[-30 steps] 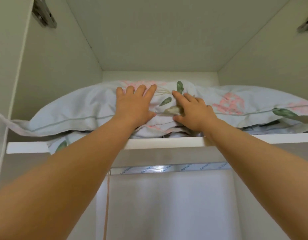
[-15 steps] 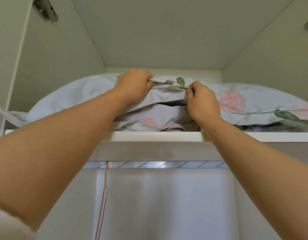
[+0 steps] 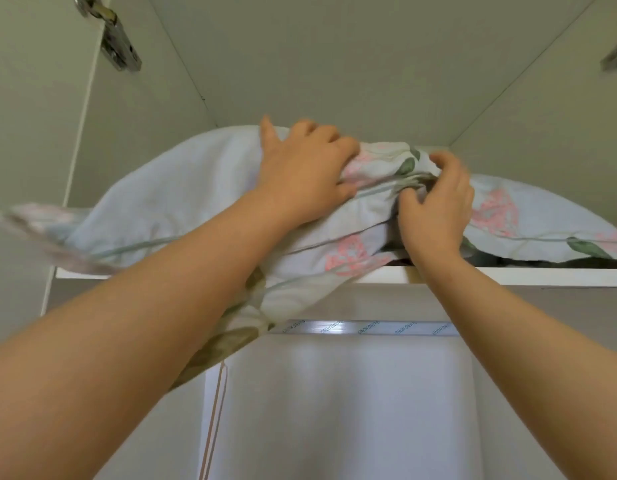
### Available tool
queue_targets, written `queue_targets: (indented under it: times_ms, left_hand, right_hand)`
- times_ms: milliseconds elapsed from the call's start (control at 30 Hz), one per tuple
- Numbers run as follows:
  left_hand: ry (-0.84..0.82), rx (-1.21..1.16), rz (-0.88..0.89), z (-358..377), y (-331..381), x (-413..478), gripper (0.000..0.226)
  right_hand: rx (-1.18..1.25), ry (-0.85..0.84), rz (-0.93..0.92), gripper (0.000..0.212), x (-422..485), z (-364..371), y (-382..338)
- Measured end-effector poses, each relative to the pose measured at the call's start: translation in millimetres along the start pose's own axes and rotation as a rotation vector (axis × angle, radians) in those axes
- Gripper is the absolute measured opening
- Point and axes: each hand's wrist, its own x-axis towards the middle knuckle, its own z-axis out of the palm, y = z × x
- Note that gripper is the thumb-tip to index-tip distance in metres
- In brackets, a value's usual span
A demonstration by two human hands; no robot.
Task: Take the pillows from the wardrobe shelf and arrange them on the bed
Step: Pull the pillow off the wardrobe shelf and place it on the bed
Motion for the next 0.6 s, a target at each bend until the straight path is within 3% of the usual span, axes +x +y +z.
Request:
queue_targets:
  times_ms: [133,300,400,500,600]
  left_hand:
    - [0.025,0.123,-0.168,-7,-34,-33,0.069]
    - [-0.015,0.009,-0.420,-21,-58,-55,0.074]
    - [-0.023,-0.392,-0.572,-17,-70,-55,0.074]
    - [0.068,-0.498,-0.554,-8,-71,-52,0.056]
    - [0.152,-0.571,-0.538,-7,-62,-50,0.052]
  right_hand:
    - [-0.210,-0.310,-0.313,0.075,-9,-2,-17]
    - [-0.196,-0.633,-0.548,0.082,3,18,-68]
    - [-0.255,-0.739,-0.540,0.092,5,41,-88]
    - [-0.285,-0.764,-0.442,0.091,3,56,-88]
    - [-0.230,-0.662,-0.297,0.061,1,63,-81]
